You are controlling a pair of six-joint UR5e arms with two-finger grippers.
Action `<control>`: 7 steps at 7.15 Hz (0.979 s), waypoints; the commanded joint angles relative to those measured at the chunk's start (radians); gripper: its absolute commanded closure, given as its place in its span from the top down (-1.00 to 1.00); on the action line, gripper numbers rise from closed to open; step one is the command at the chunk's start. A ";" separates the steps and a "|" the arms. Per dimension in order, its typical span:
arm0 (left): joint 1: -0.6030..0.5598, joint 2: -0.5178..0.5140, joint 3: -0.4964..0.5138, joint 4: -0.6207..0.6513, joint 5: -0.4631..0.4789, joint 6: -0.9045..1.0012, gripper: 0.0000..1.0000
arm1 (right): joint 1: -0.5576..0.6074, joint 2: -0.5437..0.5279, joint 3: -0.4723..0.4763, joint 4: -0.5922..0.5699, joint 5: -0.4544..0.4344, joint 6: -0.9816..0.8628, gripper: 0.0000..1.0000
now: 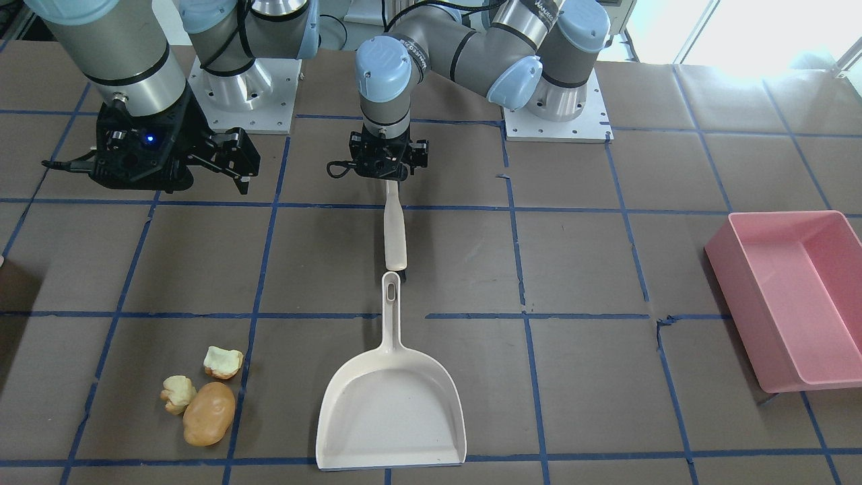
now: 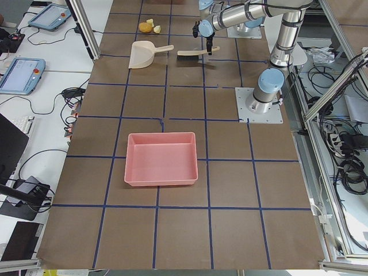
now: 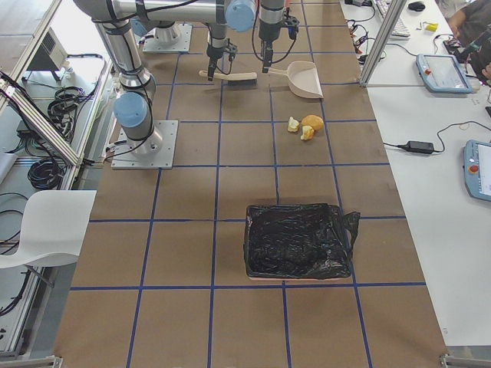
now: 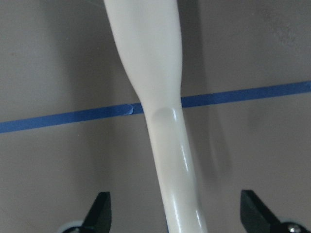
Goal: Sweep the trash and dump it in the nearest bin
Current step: 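Lower the left gripper and grasp the white brush handle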
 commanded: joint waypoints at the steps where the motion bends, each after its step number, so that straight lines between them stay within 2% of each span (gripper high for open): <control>1: -0.001 0.000 0.001 0.005 -0.001 -0.001 0.57 | 0.000 0.000 0.002 0.000 0.001 0.007 1.00; 2: -0.001 0.000 0.000 0.004 -0.002 -0.001 0.37 | 0.000 0.000 0.002 0.000 0.001 0.004 1.00; 3: -0.003 0.000 0.000 0.005 -0.004 -0.001 -0.06 | 0.000 0.000 0.002 0.000 -0.001 -0.001 1.00; 4: -0.003 0.000 -0.002 0.002 -0.004 -0.001 -0.31 | 0.000 0.001 0.002 0.000 0.001 0.003 1.00; 7: -0.003 0.000 -0.003 0.004 -0.001 0.018 -0.93 | 0.000 0.004 0.002 0.000 -0.001 -0.003 1.00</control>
